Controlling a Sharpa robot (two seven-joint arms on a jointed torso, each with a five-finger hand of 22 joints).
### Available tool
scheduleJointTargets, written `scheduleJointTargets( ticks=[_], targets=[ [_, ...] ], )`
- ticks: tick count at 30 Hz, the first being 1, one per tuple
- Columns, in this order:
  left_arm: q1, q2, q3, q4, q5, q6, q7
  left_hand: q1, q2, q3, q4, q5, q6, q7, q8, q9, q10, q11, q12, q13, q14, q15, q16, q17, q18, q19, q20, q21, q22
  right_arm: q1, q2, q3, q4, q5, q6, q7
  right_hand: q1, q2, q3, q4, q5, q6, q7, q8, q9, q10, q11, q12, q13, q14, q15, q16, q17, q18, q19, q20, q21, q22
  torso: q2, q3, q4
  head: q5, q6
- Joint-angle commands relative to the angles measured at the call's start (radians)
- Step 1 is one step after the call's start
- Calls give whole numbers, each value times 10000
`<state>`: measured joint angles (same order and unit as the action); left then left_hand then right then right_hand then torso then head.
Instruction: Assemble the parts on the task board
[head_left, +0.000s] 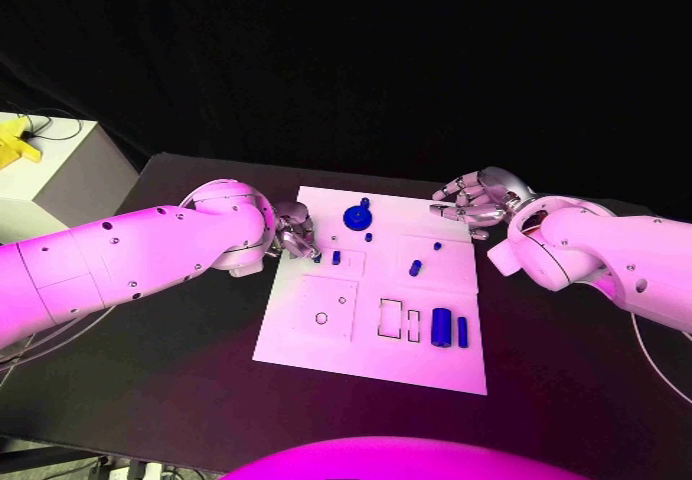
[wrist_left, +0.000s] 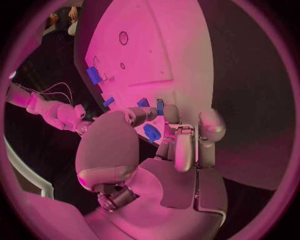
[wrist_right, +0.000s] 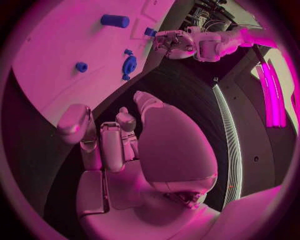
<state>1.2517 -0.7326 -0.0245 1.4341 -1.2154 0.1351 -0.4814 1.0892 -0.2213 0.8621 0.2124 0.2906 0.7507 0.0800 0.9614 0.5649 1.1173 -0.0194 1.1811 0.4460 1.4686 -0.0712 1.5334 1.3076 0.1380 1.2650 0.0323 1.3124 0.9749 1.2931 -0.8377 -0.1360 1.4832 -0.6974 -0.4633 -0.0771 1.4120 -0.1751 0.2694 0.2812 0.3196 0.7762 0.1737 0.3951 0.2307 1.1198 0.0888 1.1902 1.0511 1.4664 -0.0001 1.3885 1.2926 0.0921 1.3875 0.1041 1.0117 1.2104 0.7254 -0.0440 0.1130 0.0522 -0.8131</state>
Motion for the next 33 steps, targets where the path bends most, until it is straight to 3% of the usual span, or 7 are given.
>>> scheduleJointTargets(
  ticks=[1, 14, 23, 33],
  targets=[
    [-27, 37, -12, -22, 333, -42, 159, -13, 71, 1759, -1824, 40, 361, -282, 45, 1267, -4, -26, -46, -9, 668, -72, 26, 1398, -196, 39, 21, 33, -32, -17, 10, 2, 4, -33, 118, 131, -71, 9, 55, 17, 45, -43, -5, 36, 4, -35, -23, 15, -8, 46, 68, -20, 1, 184, 10, 15, -55, -3, 2, 13, -14, 6, 4],
    [45, 130, 60, -231, 1335, 583, 222, 42, 1, 1755, -1903, 1, 370, -281, 14, 1273, -19, -28, -87, -56, 704, -75, 57, 1525, -196, 26, 14, 25, -43, -32, 46, 2, -21, -23, 129, 132, -71, 9, 55, 17, 45, -43, -5, 36, 4, -35, -23, 15, -8, 46, 68, -20, 1, 184, 10, 15, -55, -3, 1, 31, -12, 12, -17],
    [158, 265, 94, -449, 1233, 1162, 67, 119, -69, 1714, -1995, 69, 459, -291, -46, 1266, 63, -41, -109, -33, 741, -87, 90, 1652, -217, 80, 2, 72, 59, -35, 52, 2, -33, -18, 134, 127, -89, 9, 72, 22, 45, -45, -5, 45, 4, -38, -24, 17, -23, 48, 68, -18, 3, 185, 11, 14, -68, -10, 8, 22, -7, -45, -56],
    [210, 342, 118, -525, 632, 1180, 16, 146, -97, 1699, -2026, 133, 510, -296, -82, 1262, 122, -47, -110, 17, 761, -94, 108, 1718, -226, 113, -6, 99, 111, -36, 55, 2, -33, -15, 134, 131, -104, 11, 77, 29, 44, -45, -5, 48, 4, -26, -23, 28, -15, 49, 68, -17, 4, 182, 18, 13, -54, -1, 5, 21, 1, -52, -109]
  ],
)
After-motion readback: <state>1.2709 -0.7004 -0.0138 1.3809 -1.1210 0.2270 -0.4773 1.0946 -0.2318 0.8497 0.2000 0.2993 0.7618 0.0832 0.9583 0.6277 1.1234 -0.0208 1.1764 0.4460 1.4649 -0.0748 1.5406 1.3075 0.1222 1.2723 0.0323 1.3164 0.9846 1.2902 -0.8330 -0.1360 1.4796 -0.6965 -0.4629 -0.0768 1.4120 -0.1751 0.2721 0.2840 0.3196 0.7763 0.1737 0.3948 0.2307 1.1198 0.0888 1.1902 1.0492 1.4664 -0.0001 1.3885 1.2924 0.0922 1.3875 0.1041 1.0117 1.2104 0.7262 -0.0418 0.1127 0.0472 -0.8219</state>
